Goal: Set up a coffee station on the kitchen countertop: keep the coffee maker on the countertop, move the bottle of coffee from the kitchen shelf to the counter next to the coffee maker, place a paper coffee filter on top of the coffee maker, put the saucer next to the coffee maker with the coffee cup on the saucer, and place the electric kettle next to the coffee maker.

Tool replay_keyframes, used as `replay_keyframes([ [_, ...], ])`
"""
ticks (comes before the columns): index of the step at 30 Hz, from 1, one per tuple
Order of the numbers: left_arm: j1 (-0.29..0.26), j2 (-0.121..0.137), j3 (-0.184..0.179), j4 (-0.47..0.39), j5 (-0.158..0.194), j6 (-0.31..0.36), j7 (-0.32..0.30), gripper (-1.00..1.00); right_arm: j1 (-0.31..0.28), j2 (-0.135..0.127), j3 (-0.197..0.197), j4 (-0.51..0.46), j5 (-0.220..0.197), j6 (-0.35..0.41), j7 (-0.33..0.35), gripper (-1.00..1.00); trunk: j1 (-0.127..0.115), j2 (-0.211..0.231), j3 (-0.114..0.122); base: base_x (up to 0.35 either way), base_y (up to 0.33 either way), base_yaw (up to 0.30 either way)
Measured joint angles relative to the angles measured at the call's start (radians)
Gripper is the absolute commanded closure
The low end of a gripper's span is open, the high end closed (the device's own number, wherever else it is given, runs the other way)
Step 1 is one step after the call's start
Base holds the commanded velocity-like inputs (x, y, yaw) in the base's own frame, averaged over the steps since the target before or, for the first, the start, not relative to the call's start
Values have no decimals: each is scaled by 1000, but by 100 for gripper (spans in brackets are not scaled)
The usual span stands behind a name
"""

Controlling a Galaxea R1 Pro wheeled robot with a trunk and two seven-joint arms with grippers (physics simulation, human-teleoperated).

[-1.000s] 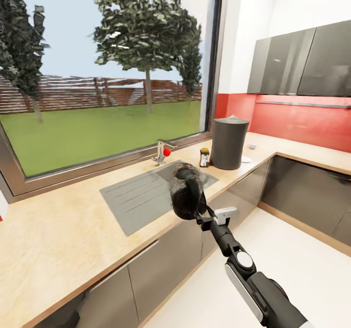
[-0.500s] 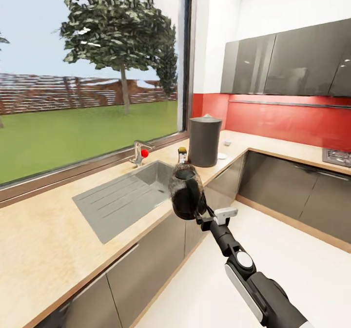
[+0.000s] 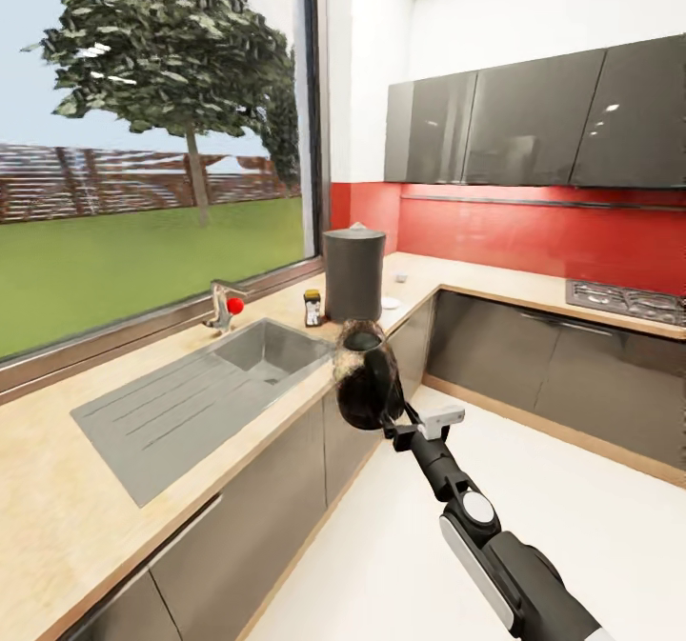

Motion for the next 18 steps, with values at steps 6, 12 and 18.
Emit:
replay_keyframes([
  [6,0,0,-1,0,0,0,0,-100,0,-8,-1,24,0,-2,3,100,0,0,0,164,-225,-8],
  [12,0,0,0,0,0,0,0,-100,0,-20,-1,26,0,-2,4,100,0,0,0,171,-193,0],
  [18,0,0,0,0,0,0,0,-100,0,-20,0,23,-1,-2,4,100,0,0,0,185,-142,0],
])
